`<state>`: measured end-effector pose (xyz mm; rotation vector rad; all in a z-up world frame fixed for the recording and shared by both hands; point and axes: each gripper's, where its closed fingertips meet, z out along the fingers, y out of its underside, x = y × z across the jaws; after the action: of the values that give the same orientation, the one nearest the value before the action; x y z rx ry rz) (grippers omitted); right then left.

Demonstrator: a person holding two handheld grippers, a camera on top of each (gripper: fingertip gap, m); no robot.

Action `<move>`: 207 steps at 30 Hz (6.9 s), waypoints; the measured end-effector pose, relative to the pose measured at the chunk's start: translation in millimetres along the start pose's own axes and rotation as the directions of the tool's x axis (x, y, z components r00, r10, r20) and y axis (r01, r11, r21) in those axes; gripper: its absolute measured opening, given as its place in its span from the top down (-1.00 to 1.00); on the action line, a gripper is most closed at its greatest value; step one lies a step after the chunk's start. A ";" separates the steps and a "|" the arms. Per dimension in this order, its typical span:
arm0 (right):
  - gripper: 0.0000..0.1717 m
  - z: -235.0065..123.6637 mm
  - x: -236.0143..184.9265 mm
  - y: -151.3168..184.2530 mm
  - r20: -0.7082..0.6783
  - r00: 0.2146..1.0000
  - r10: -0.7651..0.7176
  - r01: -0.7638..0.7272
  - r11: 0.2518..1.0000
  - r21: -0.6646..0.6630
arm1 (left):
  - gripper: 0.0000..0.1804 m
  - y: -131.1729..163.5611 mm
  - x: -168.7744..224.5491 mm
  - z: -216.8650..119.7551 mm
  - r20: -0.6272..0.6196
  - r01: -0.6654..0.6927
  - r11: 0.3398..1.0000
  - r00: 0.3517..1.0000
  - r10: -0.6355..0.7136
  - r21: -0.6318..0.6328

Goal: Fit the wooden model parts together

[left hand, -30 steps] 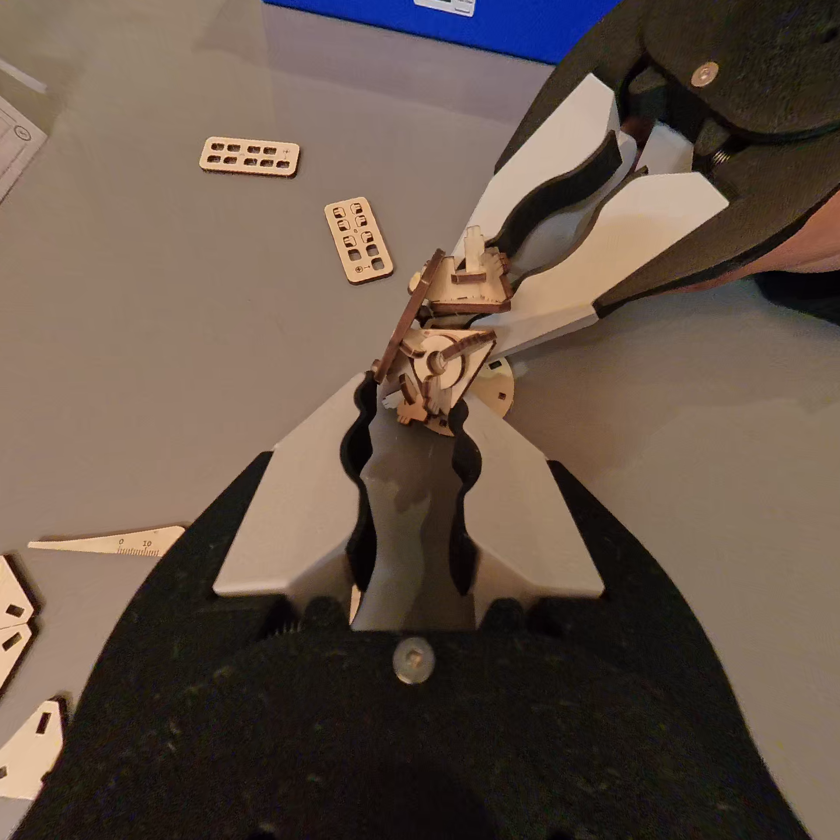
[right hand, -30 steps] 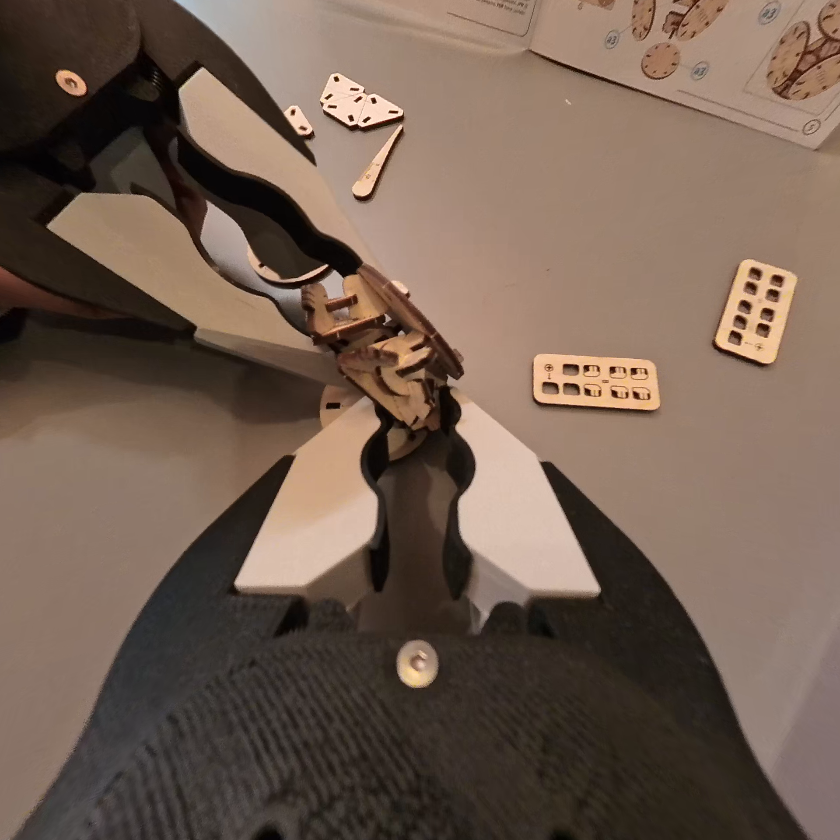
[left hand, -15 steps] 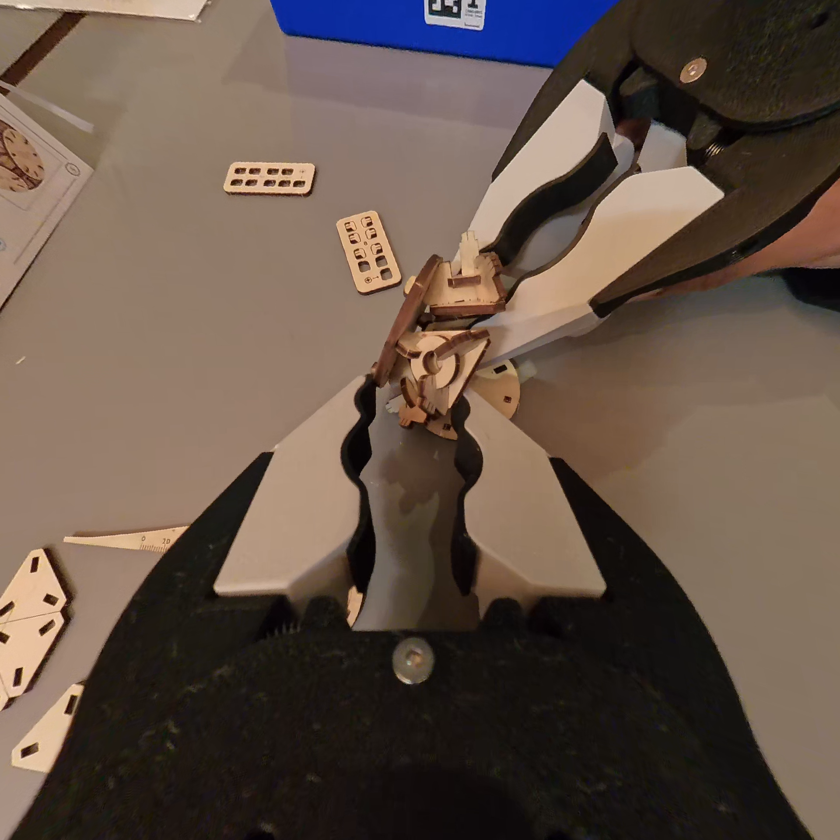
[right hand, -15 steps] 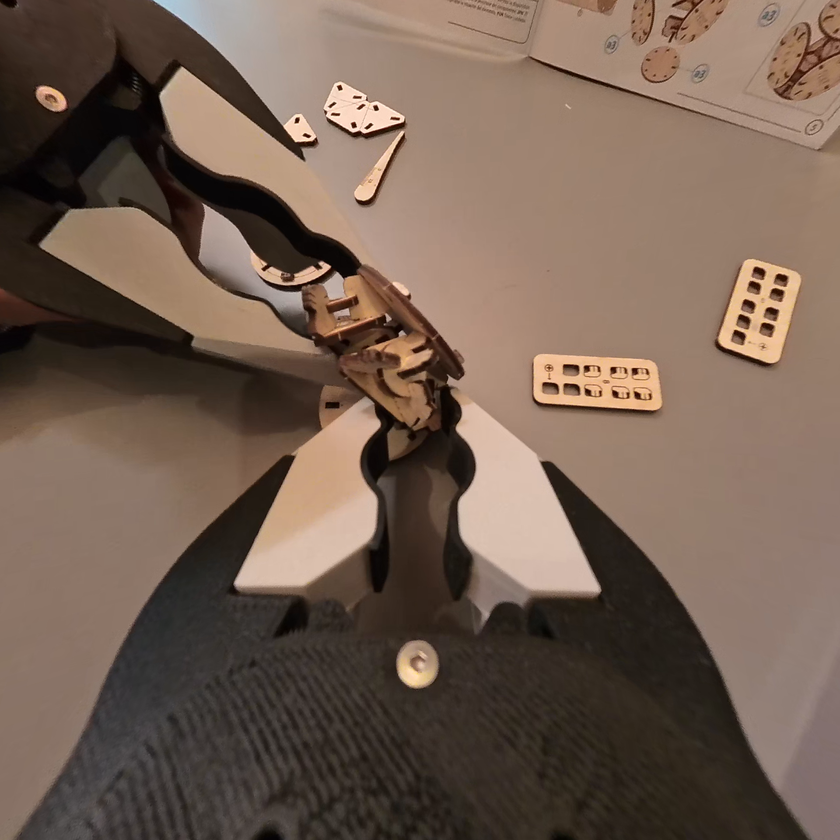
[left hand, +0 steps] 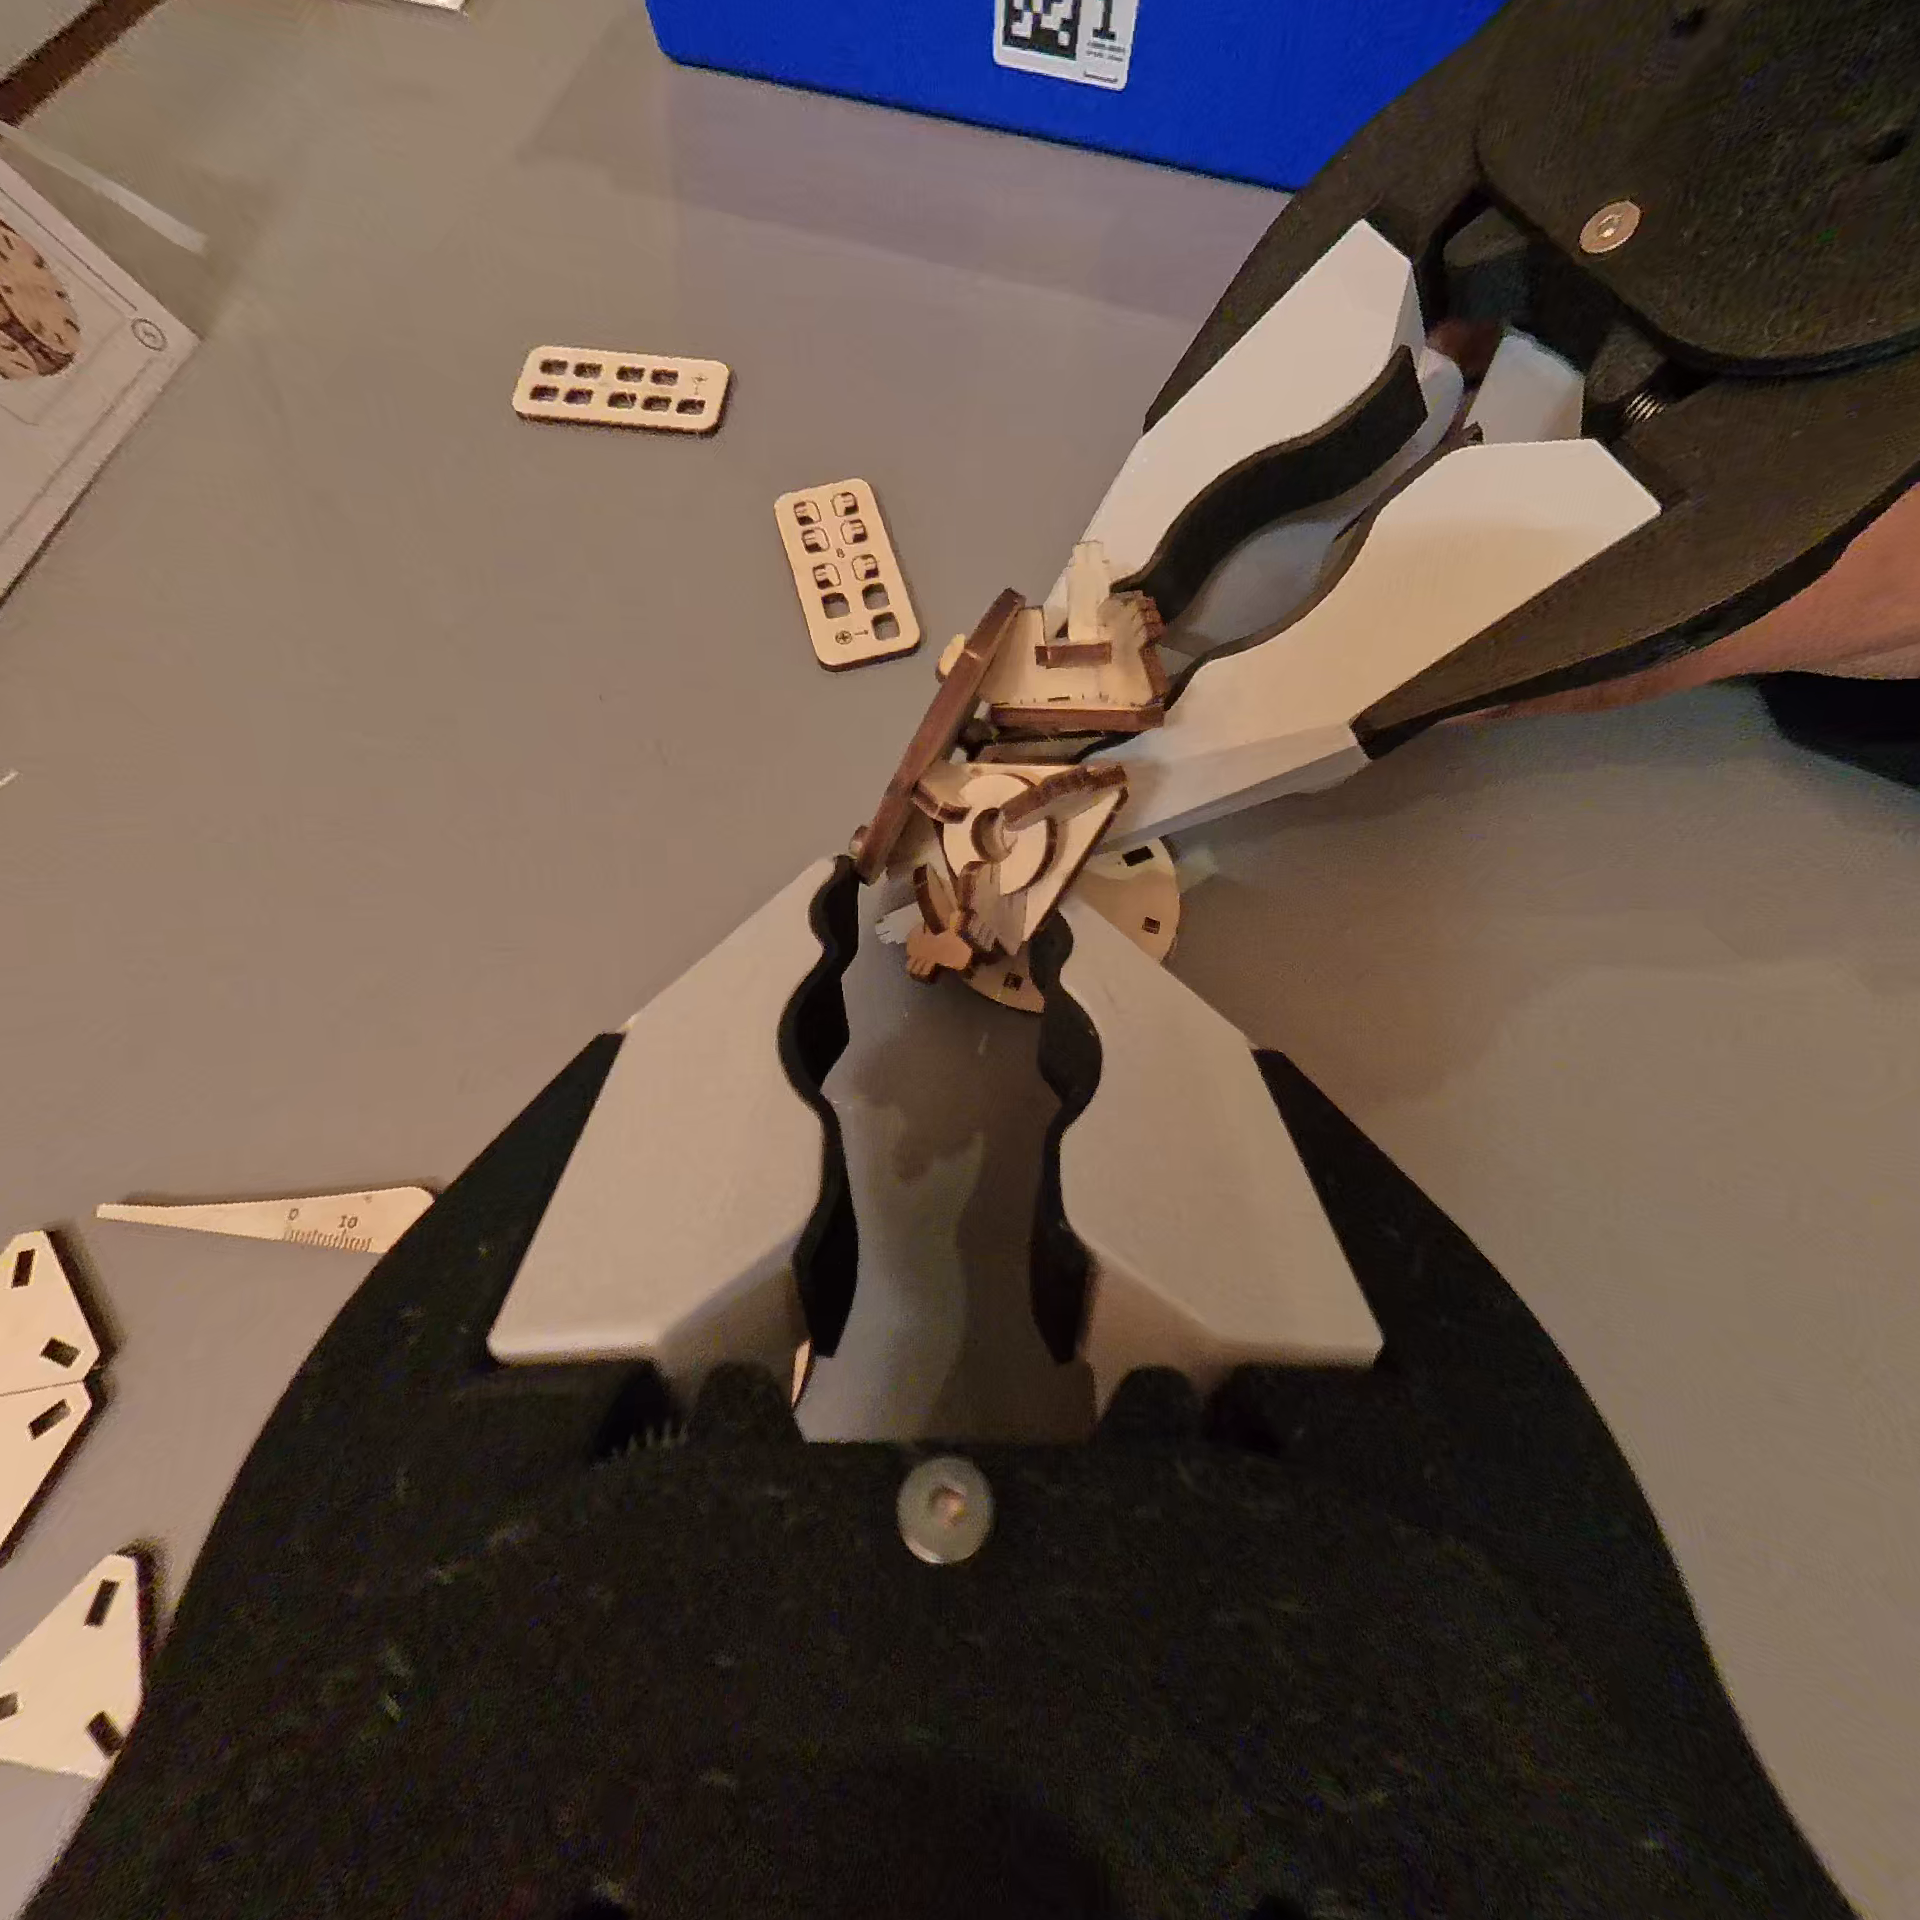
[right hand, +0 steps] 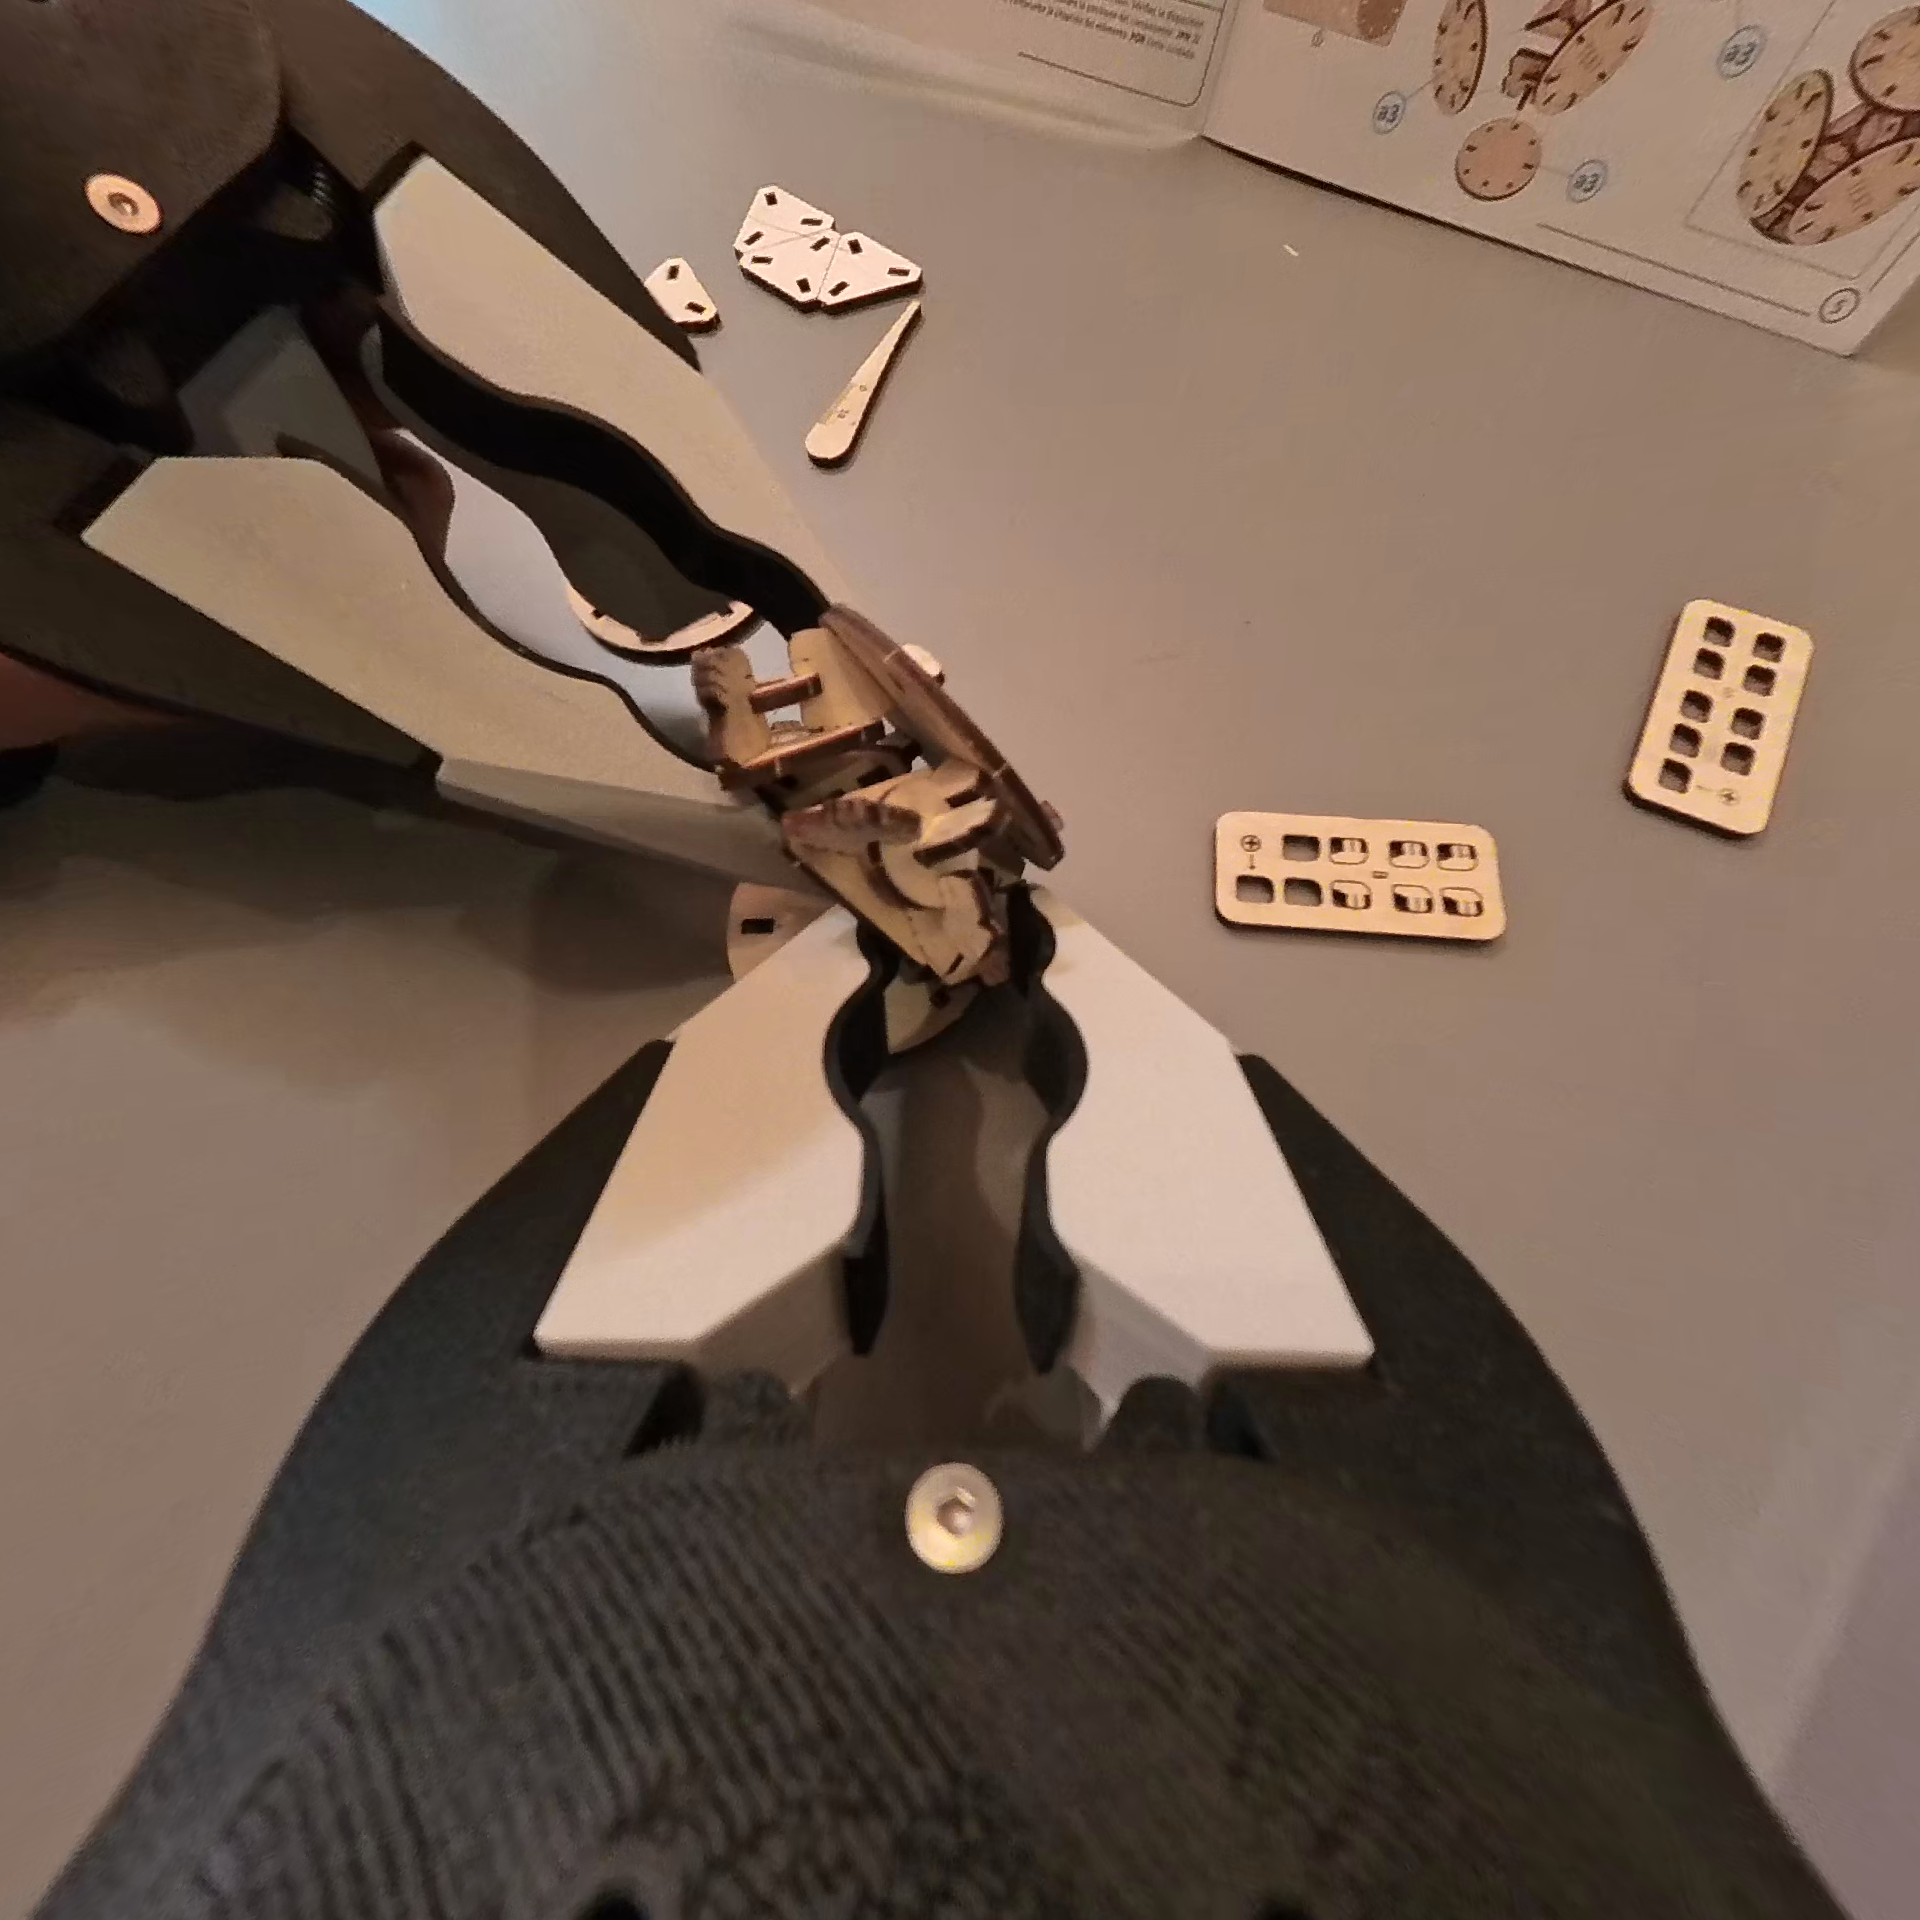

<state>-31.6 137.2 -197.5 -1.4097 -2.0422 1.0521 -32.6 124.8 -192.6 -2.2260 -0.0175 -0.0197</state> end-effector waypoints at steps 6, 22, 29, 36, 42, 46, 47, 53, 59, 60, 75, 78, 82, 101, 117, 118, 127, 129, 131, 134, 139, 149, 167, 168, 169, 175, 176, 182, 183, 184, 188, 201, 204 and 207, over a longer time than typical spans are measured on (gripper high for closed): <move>0.78 0.2 0.5 0.0 -0.005 1.000 -0.001 0.001 1.000 0.000 | 0.71 -1.9 -1.8 -0.6 0.036 0.015 1.000 0.999 -0.015 0.012; 0.60 -3.1 6.5 5.3 -0.017 1.000 0.010 -0.010 1.000 -0.016 | 0.71 -1.4 -1.8 -0.2 0.032 0.027 1.000 0.999 -0.027 0.008; 0.58 -27.3 33.0 26.3 -0.007 0.990 0.139 -0.139 0.990 -0.029 | 0.71 -1.2 -1.5 0.0 0.028 0.028 1.000 0.999 -0.028 0.006; 0.67 -46.5 42.5 17.7 0.077 0.963 0.257 -0.263 0.961 0.082 | 0.70 -0.2 -1.5 0.1 0.018 0.034 0.999 0.999 -0.034 0.001; 0.68 -44.1 33.8 15.0 0.067 0.982 0.176 -0.181 0.980 0.085 | 0.69 -0.2 -1.4 0.1 0.033 0.016 1.000 0.999 -0.016 0.001; 0.69 -35.3 26.6 20.7 0.028 0.995 0.091 -0.091 0.995 0.027 | 0.69 -0.1 -1.4 0.3 0.033 0.016 1.000 0.999 -0.016 -0.001; 0.72 -33.9 28.0 22.3 0.012 0.996 0.087 -0.087 0.996 0.015 | 0.69 -0.1 -1.4 0.3 0.032 0.017 1.000 0.999 -0.017 -0.001; 1.00 -44.9 46.5 2.4 -0.039 0.989 0.140 -0.132 0.980 0.151 | 0.69 -0.2 -1.2 0.2 0.050 -0.005 1.000 0.999 0.005 -0.001; 1.00 -44.0 42.5 -29.4 -0.008 0.992 0.129 -0.125 0.971 0.205 | 0.69 0.4 -1.5 0.1 0.062 -0.021 1.000 0.998 0.021 -0.005; 1.00 -43.3 40.2 -35.8 -0.012 0.993 0.117 -0.112 0.970 0.215 | 0.69 0.4 -1.4 0.1 0.061 -0.019 1.000 0.998 0.020 -0.005; 1.00 -35.0 31.2 -38.9 0.055 0.987 0.148 -0.157 0.958 0.240 | 0.69 0.8 -1.7 0.4 0.041 0.004 1.000 0.999 -0.004 -0.005; 1.00 -27.1 24.5 -35.3 0.091 0.986 0.139 -0.155 0.967 0.204 | 0.69 0.8 -1.7 0.4 0.041 0.004 1.000 0.999 -0.004 -0.005; 1.00 -23.5 25.9 -23.8 0.100 0.980 0.170 -0.184 0.970 0.156 | 0.69 0.9 -1.7 0.5 0.043 0.001 1.000 0.999 -0.001 -0.006; 1.00 -20.4 9.5 -3.7 0.127 0.975 0.184 -0.194 0.978 0.075 | 0.69 1.1 -1.5 0.6 0.037 0.006 1.000 0.999 -0.006 -0.008; 1.00 -19.5 12.2 -4.2 0.088 0.983 0.163 -0.169 0.983 0.067 | 0.69 1.1 -0.6 0.6 0.035 -0.001 1.000 0.999 0.001 -0.009; 1.00 -16.2 12.8 -0.9 0.079 0.984 0.162 -0.166 0.985 0.049 | 0.69 0.9 0.1 0.5 0.031 -0.002 1.000 1.000 0.003 -0.008; 1.00 -18.3 15.4 -2.9 0.096 0.977 0.191 -0.197 0.979 0.051 | 0.69 1.6 1.5 0.5 0.033 -0.018 1.000 0.999 0.019 -0.012; 1.00 -22.3 20.6 -5.1 0.071 0.979 0.192 -0.197 0.977 0.078 | 0.69 1.6 1.5 0.5 0.034 -0.020 1.000 0.999 0.020 -0.012; 1.00 -25.1 28.5 -7.4 0.054 0.977 0.206 -0.210 0.972 0.101 | 0.69 1.6 1.5 0.5 0.034 -0.019 1.000 0.999 0.020 -0.011; 1.00 -33.8 30.8 -30.4 0.100 0.971 0.216 -0.232 0.951 0.202 | 0.69 1.6 1.5 0.5 0.033 -0.019 1.000 0.999 0.019 -0.011; 1.00 -38.4 18.5 -55.2 0.134 0.981 0.143 -0.176 0.943 0.282 | 0.69 1.6 1.5 0.5 0.033 -0.018 1.000 0.999 0.019 -0.012; 1.00 -45.1 8.2 -65.1 0.074 0.996 0.050 -0.072 0.938 0.339 | 0.69 1.7 1.5 0.8 0.036 -0.022 1.000 0.999 0.022 -0.013; 1.00 -46.9 8.5 -73.8 -0.310 0.943 -0.120 0.230 0.908 0.350 | 0.66 2.5 -0.1 1.7 0.088 -0.055 0.998 0.995 0.057 -0.026; 1.00 -51.6 3.3 -80.2 -0.299 0.947 -0.120 0.235 0.891 0.388 | 0.66 2.4 -0.1 1.6 0.085 -0.052 0.998 0.995 0.054 -0.026; 1.00 -54.4 -2.1 -85.5 -0.286 0.951 -0.122 0.238 0.877 0.417 | 0.66 2.5 -0.2 1.7 0.082 -0.048 0.999 0.995 0.050 -0.025; 1.00 -21.9 5.5 -62.9 -0.262 0.959 -0.106 0.168 0.959 0.226 | 0.66 2.8 -0.1 2.1 0.066 -0.030 0.999 0.997 0.032 -0.027; 1.00 -29.5 3.8 -71.0 -0.258 0.962 -0.095 0.164 0.950 0.264 | 0.66 2.8 -0.1 2.1 0.065 -0.030 0.999 0.997 0.031 -0.027; 1.00 -24.6 -1.2 -65.0 -0.221 0.965 -0.139 0.179 0.968 0.174 | 0.66 2.8 0.0 2.1 0.074 -0.040 0.999 0.996 0.042 -0.027; 1.00 -16.4 -1.5 -55.7 -0.192 0.973 -0.131 0.157 0.980 0.125 | 0.66 2.7 0.0 2.1 0.075 -0.042 0.999 0.996 0.044 -0.027; 1.00 -15.7 -1.2 -56.7 -0.184 0.976 -0.115 0.142 0.980 0.138 | 0.67 2.6 0.1 1.9 0.077 -0.044 0.999 0.996 0.046 -0.026; 1.00 -38.8 -1.2 -78.1 -0.200 0.976 -0.091 0.144 0.952 0.269 | 0.67 2.6 0.1 1.8 0.081 -0.049 0.998 0.995 0.051 -0.026; 0.85 -47.5 14.0 -16.0 0.065 0.995 0.071 -0.083 0.973 0.217 | 0.68 2.7 -1.6 1.3 0.058 -0.007 1.000 0.998 0.008 -0.020; 0.83 -42.4 4.6 -6.6 0.143 0.989 0.042 -0.064 0.985 0.158 | 0.68 2.7 -1.8 1.3 0.051 0.003 1.000 0.999 -0.002 -0.020; 0.75 -29.2 -0.6 2.9 0.149 0.989 -0.009 -0.003 0.997 0.078 | 0.68 2.8 -2.6 1.4 0.046 0.017 1.000 0.999 -0.016 -0.020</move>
<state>-8.8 147.1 -181.9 -1.3239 -2.0808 1.2566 -35.2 124.2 -195.8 -2.2462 -0.0610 0.0215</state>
